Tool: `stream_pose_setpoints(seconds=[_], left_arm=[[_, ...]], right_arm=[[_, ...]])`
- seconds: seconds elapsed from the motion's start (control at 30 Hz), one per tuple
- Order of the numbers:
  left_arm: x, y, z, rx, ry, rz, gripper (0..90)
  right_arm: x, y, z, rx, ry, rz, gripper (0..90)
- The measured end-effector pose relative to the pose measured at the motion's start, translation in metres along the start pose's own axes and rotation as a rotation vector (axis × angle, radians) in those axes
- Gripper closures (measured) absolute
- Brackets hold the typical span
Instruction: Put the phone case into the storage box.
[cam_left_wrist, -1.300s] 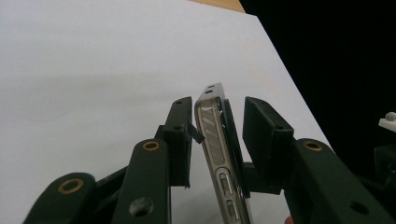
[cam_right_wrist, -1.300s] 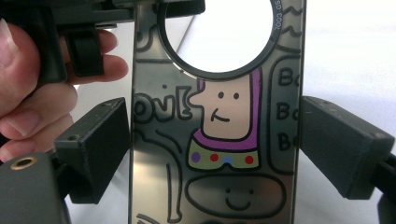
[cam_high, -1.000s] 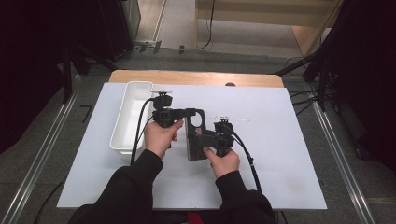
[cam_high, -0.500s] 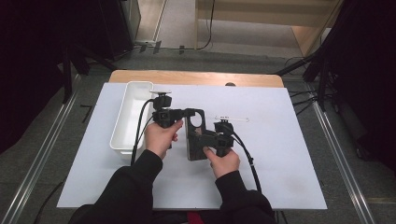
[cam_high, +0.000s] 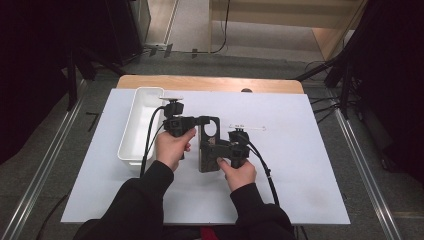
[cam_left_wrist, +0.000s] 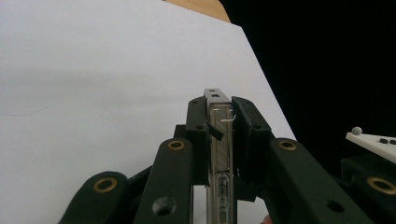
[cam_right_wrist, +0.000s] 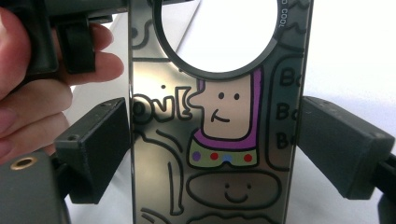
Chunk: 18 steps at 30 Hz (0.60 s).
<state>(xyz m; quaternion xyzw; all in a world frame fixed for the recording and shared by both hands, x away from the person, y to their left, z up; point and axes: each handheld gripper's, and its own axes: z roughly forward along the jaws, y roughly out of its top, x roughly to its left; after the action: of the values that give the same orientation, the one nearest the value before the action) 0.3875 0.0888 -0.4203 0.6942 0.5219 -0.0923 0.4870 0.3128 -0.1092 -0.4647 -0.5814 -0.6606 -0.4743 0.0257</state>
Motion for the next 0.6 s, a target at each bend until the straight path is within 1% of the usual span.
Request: stream_pose_setpoints(seconds=[0.07,0.13,0.27,0.43,0.47,0.5,0.53,0.57,0.6], left_arm=[[-0.0007,0.0003,-0.0007,-0.001,-0.005,0.002,77.9],[-0.0007,0.0008,-0.0011,-0.004,-0.01,-0.009,78.1],[-0.002,0.0012,-0.0024,-0.006,-0.012,0.001,78.3],[-0.0045,0.0017,-0.003,0.001,-0.009,0.016,79.2],[-0.0047,0.0016,-0.0031,-0.002,0.003,0.027,79.6],[-0.0037,0.0017,-0.0029,0.004,0.002,0.029,79.6],[-0.0026,0.0017,-0.0026,0.008,-0.005,0.016,79.6],[-0.0026,0.0016,-0.0026,0.008,-0.007,0.016,79.6],[-0.0038,0.0015,-0.0028,0.009,-0.004,0.025,79.6]], right_arm=[[0.0004,0.0,-0.0001,-0.002,0.0,-0.002,10.5],[0.0009,0.0001,-0.0004,-0.008,-0.003,-0.009,10.4],[0.0017,-0.0002,-0.0001,-0.021,-0.005,-0.019,10.4],[0.0024,-0.0003,0.0006,-0.022,-0.002,-0.019,10.5],[0.0021,-0.0003,0.0002,-0.025,-0.002,-0.021,17.0],[0.0023,-0.0005,-0.0017,-0.033,0.005,-0.024,23.1],[0.003,-0.0002,-0.0029,-0.045,0.002,-0.032,23.0],[0.0039,0.0003,-0.0043,-0.051,0.002,-0.035,23.0],[0.0042,0.0007,-0.0055,-0.062,0.006,-0.04,23.0]])
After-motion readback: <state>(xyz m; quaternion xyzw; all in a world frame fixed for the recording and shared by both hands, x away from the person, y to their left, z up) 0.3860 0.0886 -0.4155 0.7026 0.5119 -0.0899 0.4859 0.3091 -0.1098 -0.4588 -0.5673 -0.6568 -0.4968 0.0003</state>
